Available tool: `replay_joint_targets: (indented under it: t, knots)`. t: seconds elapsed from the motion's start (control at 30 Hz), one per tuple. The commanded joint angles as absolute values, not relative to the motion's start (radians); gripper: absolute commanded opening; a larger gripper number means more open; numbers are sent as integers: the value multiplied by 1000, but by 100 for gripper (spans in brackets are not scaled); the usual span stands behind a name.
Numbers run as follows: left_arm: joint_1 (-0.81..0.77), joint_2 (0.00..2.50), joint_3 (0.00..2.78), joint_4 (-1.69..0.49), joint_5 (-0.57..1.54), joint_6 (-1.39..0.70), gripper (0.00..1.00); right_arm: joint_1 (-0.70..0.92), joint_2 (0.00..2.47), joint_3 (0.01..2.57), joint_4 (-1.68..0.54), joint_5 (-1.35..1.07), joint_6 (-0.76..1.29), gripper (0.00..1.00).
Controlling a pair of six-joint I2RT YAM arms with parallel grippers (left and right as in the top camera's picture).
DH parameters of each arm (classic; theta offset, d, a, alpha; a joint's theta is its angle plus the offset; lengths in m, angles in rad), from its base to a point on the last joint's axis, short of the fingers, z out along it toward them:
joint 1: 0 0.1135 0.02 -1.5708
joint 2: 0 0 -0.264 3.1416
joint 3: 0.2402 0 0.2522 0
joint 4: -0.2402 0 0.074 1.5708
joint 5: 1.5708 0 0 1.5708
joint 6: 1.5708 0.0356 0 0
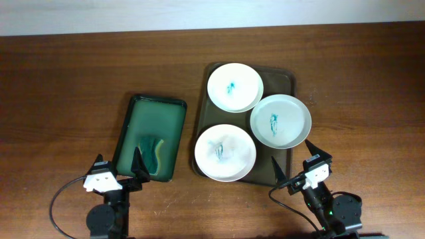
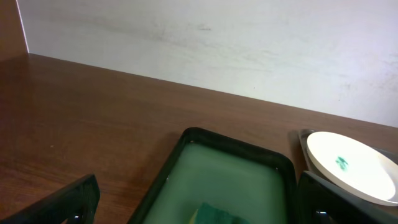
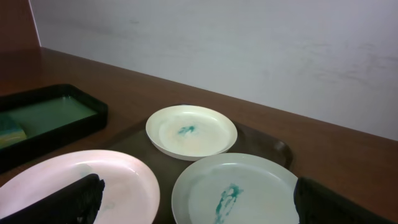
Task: Clean dirty plates on tray and stack at the side
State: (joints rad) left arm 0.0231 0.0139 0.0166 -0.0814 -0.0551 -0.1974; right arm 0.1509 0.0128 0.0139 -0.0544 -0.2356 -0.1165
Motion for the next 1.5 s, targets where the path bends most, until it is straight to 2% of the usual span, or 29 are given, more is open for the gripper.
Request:
replay_joint_targets:
  t: [0.0,0.1,0.13,0.2,0.27,0.43,0.5,0.57,0.63,0.7,0.77,0.9,0.93,0.97,1.03,1.07,1.1,1.13,1.2,1.23,1.3,1.37,1.47]
  knots:
    - [28,6,9,-64,-23,-189,99,146,7,6,-55,-236,-123,98]
    - [28,6,11,-23,90,-189,99,146,7,6,-8,-372,-122,98]
    - [28,6,33,55,112,-188,99,146,7,43,22,-415,-38,98]
    - [28,17,130,60,111,-188,99,145,14,140,-13,-415,17,98]
    - [28,157,352,-102,110,-188,99,144,100,380,-212,-405,16,98]
    - [28,739,1040,-740,115,-184,99,144,649,1003,-818,-404,16,98]
    - [28,917,1201,-927,109,-137,99,144,830,1099,-899,-439,16,98]
    - [28,1011,1212,-991,146,-141,100,144,927,1099,-913,-446,17,98]
    - [28,1201,1212,-1086,142,-140,74,144,1019,1099,-918,-447,17,99]
    - [26,1388,1211,-1116,132,-140,72,144,1050,1099,-921,-461,16,94]
    - [-5,1613,1211,-1106,128,-139,57,144,1050,1099,-921,-460,17,89]
    - [-100,1923,1211,-981,57,-140,44,144,1050,1099,-946,-460,17,87]
    - [-122,1977,1211,-939,43,-140,38,144,1050,1099,-960,-460,17,86]
    - [-129,2011,1212,-916,29,-141,2,144,1050,1099,-968,-460,17,86]
    - [-128,2004,1232,-941,30,-144,0,144,1050,1099,-980,-451,17,67]
    - [-128,1983,1277,-994,29,-144,0,141,1050,1099,-977,-362,75,57]
    - [-128,1958,1319,-1034,28,-141,0,118,1050,1099,-977,-214,211,39]
    - [-133,1911,1398,-1097,30,-140,0,72,1052,1099,-976,-152,253,34]
    - [-151,1865,1499,-1158,30,-140,0,-28,1077,1099,-986,-153,252,34]
    - [-181,1837,1598,-1198,37,-140,0,-141,1144,1099,-995,-182,237,34]
    - [-244,1832,1733,-1193,106,-140,0,-250,1274,1099,-978,-330,132,35]
    - [-369,1834,1777,-1019,197,-155,0,-277,1439,1099,-921,-337,126,36]
    - [-521,1916,1791,-877,204,-171,0,-274,1620,1099,-825,-337,110,36]
